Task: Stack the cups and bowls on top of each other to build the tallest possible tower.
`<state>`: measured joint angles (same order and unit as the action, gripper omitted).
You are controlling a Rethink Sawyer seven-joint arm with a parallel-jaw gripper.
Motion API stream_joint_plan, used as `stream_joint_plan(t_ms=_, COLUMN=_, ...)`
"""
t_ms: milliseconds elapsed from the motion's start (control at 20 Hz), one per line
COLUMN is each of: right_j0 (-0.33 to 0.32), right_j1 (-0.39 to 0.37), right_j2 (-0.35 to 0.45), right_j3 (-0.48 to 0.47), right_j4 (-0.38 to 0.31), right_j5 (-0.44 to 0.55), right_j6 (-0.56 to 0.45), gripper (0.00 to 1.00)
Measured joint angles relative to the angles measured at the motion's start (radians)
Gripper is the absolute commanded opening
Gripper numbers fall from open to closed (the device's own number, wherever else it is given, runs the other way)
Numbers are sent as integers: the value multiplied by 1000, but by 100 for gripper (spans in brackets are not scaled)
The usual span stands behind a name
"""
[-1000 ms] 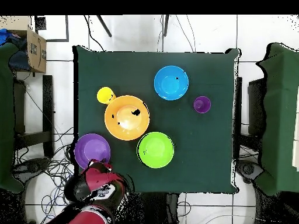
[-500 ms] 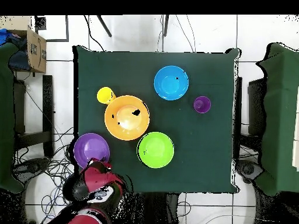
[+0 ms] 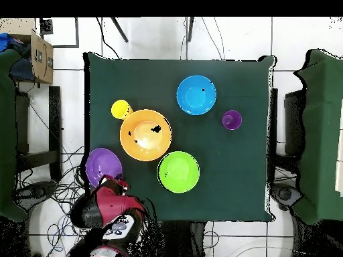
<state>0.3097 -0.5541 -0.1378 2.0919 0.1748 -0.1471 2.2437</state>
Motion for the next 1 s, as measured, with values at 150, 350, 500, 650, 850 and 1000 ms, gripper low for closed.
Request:
stream_joint_plan(t_ms=150, right_j0=-1, right_j1=-30, right_j2=0, right_j3=0, right_j4=0, right_j5=19, right_j6=0, gripper=0)
stream_joint_plan(t_ms=350, right_j0=-5, right_j1=-62, right_j2=0, right_j3=0, right_j4=0, right_j5=43, right_j6=0, gripper=0)
stream_joint_plan(t_ms=500, right_j0=-14, right_j1=-85, right_j2=0, right_j3=0, right_j4=0, right_j5=60, right_j6=0, gripper=0)
stream_joint_plan(t_ms=650, right_j0=-37, right_j1=-113, right_j2=2, right_j3=0, right_j4=0, right_j5=92, right_j6=0, gripper=0)
stream_joint_plan(t_ms=850, right_j0=-66, right_j1=-142, right_j2=6, right_j3=0, right_j4=-1, right_j5=129, right_j6=0, gripper=0)
stream_joint_plan(t_ms=1000, right_j0=-92, right_j1=-169, right_j2=14, right_j3=0, right_j4=-1, right_j5=158, right_j6=0, gripper=0)
